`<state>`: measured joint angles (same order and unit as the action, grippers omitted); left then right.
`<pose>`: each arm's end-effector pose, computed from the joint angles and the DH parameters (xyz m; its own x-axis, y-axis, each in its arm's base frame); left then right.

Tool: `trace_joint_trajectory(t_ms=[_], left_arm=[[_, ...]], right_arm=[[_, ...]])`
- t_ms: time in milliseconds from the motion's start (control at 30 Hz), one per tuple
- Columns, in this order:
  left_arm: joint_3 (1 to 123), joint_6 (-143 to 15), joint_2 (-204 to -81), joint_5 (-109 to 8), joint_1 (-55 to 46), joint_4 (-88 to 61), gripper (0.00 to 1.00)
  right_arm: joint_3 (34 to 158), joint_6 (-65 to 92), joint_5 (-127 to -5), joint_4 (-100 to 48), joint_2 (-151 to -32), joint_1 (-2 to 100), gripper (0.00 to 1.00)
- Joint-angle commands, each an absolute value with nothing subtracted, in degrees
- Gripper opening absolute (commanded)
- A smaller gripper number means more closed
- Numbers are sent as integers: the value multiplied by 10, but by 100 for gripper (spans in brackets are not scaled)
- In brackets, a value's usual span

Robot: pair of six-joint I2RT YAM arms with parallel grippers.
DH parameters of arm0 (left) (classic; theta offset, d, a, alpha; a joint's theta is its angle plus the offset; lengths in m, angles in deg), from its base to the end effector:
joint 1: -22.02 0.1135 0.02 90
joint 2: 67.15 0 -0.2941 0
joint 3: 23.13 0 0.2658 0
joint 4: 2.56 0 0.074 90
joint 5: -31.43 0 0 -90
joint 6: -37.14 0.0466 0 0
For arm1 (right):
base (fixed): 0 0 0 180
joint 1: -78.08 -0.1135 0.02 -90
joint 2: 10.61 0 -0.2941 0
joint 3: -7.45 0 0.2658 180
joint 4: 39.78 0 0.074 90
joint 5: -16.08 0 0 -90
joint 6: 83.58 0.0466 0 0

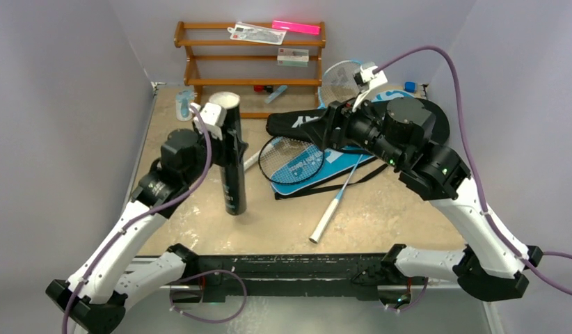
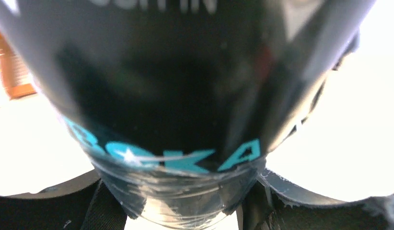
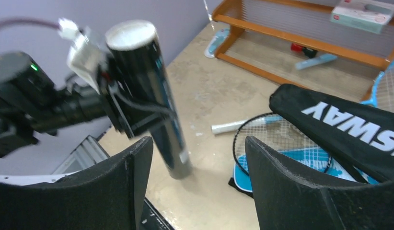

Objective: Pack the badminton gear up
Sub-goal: Pick up the shuttle tube at the center of the board, then place the shuttle tube at the center of the board.

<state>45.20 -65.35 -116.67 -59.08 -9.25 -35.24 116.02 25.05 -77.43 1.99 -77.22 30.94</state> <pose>0.1692 -0.1023 0.3940 -0.3107 -0.0643 -0.9483 0.4552 0.8658 -0.2079 0.1527 0.1604 0.5615 -0.2183 0.2335 -0.9475 -0.6546 0.6851 0.3196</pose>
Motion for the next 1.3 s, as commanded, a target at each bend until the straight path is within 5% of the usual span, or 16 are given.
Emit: trace_joint_trajectory(t_ms=[0,133,500,700,900,1033,1267], left_arm=[[561,-627,-1224,-711,-63,-482,28],[640,-597,-1324,-813,-52,-566,29],[717,-584,-1566,-720,78,-624,31],[805,-501,-1749,-702,96,-724,48],[841,-500,-1864,-703,97,-732,55],[855,-507,-1892,-714,97,-732,55],[860,-524,-1865,-728,95,-735,80]], right_arm=[[1110,236,-813,14,-763,312,73],[1073,239,-804,22,-741,312,73],[944,275,-768,30,-669,311,73],[875,293,-742,25,-636,312,73],[843,301,-740,25,-613,312,73],[832,301,-749,32,-601,312,73],[818,300,-758,33,-596,312,73]])
